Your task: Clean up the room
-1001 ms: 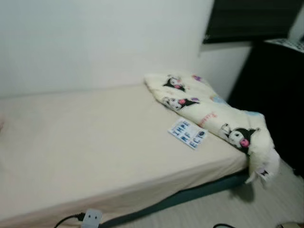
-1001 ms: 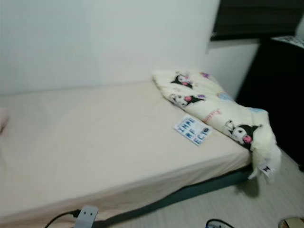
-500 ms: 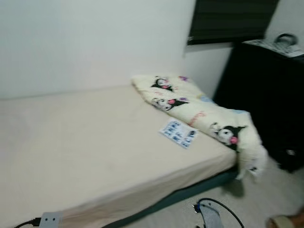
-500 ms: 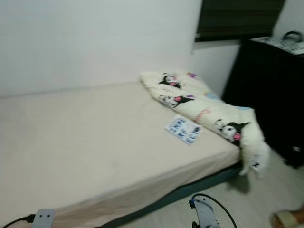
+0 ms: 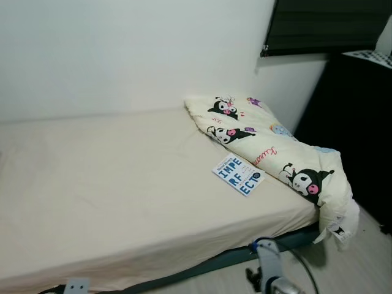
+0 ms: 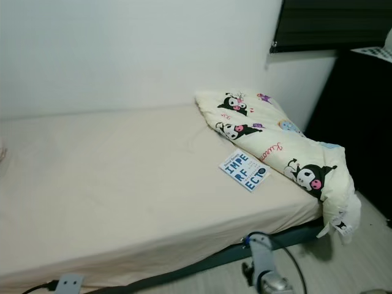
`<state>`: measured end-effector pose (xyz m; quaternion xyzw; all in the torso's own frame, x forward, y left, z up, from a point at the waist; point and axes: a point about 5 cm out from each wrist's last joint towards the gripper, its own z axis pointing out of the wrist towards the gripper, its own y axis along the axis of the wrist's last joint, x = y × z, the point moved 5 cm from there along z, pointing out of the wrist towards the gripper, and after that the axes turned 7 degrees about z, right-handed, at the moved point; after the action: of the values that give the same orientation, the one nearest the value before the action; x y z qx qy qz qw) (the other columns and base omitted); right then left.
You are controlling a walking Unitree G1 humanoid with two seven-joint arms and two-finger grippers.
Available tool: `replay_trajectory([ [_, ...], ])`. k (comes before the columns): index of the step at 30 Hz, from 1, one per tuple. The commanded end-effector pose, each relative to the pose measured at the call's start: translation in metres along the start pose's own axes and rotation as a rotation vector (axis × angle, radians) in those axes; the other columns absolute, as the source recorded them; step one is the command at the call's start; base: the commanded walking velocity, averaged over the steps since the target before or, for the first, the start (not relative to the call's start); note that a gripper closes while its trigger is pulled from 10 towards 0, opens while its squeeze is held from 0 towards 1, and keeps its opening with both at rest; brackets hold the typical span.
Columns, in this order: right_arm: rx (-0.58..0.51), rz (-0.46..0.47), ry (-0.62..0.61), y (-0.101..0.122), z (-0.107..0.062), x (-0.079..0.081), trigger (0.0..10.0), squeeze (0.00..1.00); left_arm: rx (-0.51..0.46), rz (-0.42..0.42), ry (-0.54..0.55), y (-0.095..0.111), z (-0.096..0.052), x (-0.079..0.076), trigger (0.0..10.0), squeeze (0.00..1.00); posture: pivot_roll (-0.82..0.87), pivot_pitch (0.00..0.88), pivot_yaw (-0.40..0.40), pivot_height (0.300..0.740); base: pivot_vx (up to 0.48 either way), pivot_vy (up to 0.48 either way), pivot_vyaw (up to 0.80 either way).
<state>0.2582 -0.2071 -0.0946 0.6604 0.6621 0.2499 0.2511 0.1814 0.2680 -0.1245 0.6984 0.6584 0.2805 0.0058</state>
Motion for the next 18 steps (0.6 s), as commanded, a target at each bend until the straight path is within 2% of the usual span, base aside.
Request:
replay_trajectory([
  [1,-0.011,0.008,0.022,0.0034,0.0019,0.0113,10.0,0.00,0.032,0.016,-0.006,-0.0108,-0.0002,0.0001,10.0,0.00,-0.05,0.000,-0.037,0.740,0.000,-0.469,0.78],
  [18,-0.032,0.035,0.006,0.0091,0.0026,0.0102,10.0,0.00,0.036,0.031,-0.030,-0.0156,-0.0008,-0.0042,10.0,0.00,-0.06,0.000,-0.037,0.740,0.000,-0.469,0.78],
])
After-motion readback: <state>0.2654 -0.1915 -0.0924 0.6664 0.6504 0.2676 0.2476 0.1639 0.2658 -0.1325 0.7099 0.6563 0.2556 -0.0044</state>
